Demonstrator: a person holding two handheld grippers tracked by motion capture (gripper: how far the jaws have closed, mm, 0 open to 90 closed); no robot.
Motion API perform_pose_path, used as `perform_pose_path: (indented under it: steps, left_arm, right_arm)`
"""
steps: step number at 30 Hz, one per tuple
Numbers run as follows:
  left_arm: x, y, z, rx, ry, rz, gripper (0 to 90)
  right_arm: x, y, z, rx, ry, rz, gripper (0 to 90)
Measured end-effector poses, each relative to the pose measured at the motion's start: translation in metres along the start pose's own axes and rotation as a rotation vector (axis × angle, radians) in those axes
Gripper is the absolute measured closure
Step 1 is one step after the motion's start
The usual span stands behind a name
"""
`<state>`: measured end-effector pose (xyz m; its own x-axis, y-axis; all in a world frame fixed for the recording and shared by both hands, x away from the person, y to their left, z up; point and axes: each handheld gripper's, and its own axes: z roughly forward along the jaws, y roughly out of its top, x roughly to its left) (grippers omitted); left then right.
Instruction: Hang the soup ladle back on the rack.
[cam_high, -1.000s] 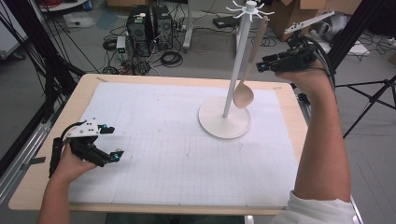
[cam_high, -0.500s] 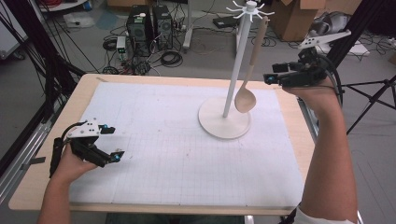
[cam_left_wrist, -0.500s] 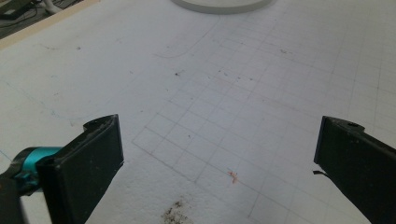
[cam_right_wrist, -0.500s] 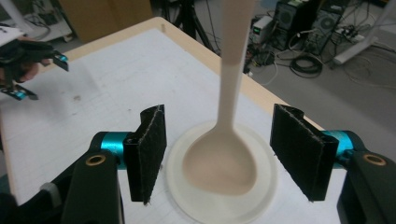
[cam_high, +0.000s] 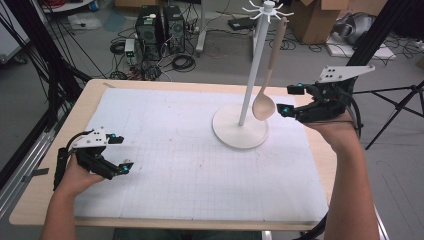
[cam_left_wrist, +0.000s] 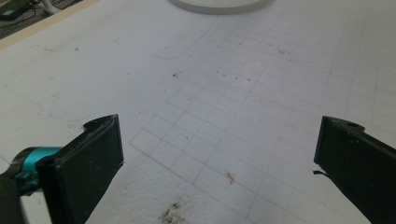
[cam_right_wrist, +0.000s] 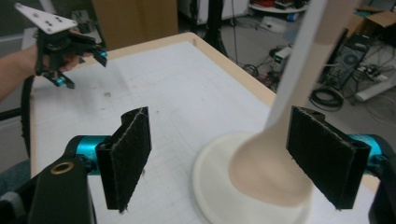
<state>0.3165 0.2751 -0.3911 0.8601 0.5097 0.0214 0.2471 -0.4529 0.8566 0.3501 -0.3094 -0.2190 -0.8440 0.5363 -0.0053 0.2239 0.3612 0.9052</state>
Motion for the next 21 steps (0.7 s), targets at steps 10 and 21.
perform_pose_path:
  steps: [10,21]
  left_arm:
    - [0.0,0.0,0.0,-0.003,-0.003,0.001,1.7]
    - [-0.001,0.0,0.0,-0.004,-0.007,0.001,1.6]
  right_arm:
    - [0.03,-0.03,0.029,-0.053,0.12,-0.033,14.0]
    - [0.053,-0.062,0.06,-0.065,0.161,-0.037,11.1]
